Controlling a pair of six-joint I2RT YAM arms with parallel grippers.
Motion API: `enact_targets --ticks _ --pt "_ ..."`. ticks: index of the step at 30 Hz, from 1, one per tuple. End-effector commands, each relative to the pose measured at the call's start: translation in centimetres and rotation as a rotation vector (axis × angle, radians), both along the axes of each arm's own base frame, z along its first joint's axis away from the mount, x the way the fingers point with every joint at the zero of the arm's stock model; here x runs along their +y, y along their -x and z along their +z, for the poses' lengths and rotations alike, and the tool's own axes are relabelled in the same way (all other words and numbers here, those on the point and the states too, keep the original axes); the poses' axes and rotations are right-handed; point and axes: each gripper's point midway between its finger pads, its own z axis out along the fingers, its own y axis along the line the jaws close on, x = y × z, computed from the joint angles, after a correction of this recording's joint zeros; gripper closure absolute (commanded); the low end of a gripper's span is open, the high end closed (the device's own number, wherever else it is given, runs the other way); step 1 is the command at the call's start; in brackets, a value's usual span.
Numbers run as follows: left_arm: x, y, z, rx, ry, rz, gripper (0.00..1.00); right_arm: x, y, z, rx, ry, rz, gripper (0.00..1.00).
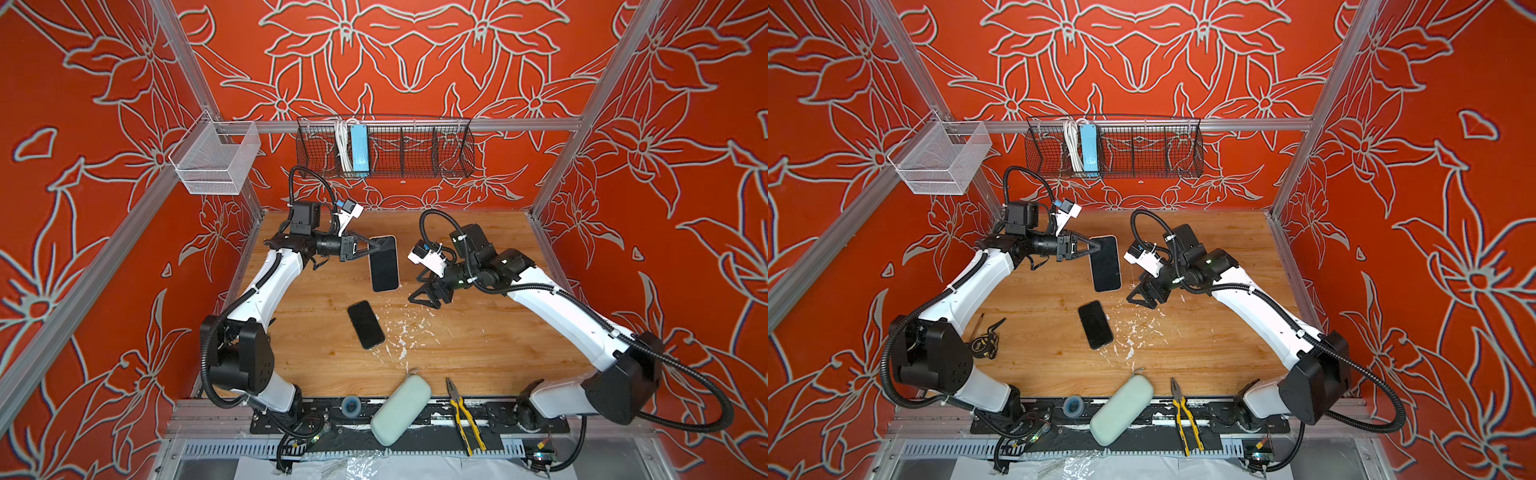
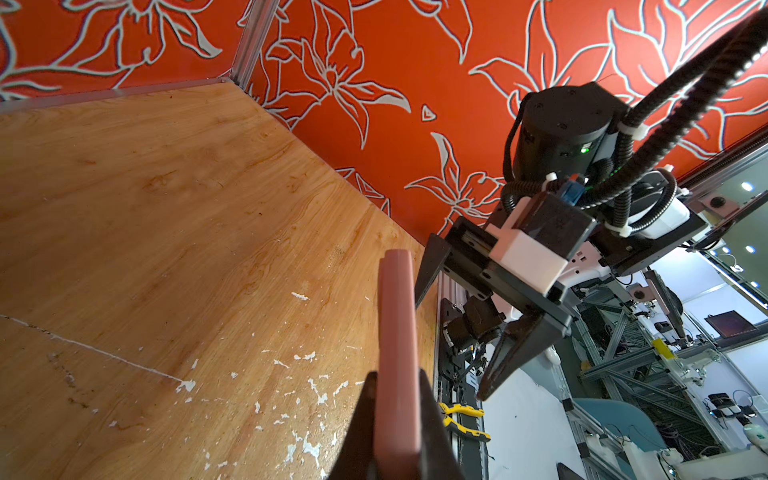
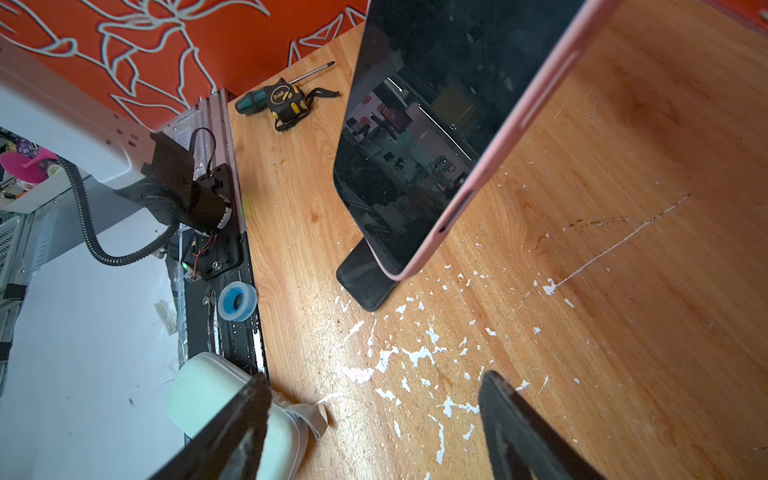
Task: Take the phone out of the phone case
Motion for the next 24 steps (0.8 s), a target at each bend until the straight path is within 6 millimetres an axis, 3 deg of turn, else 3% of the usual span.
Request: enact_targets --ticks 1,10,24 --pt "-0.2 1.1 0.9 -0.035 0.02 -0.039 1.0 0.5 0.0 0.6 -0.041 0.011 0.034 0.2" --pt "-0.5 1.8 1.1 -0.045 0.019 -0.056 1.0 0.9 0.4 -0.6 -0.036 0.053 0.049 0.21" --pt "-1.0 3.2 1.7 -0.057 0.042 -0.095 1.0 2.4 1.2 -0.8 -0.026 0.034 0.11 0.24"
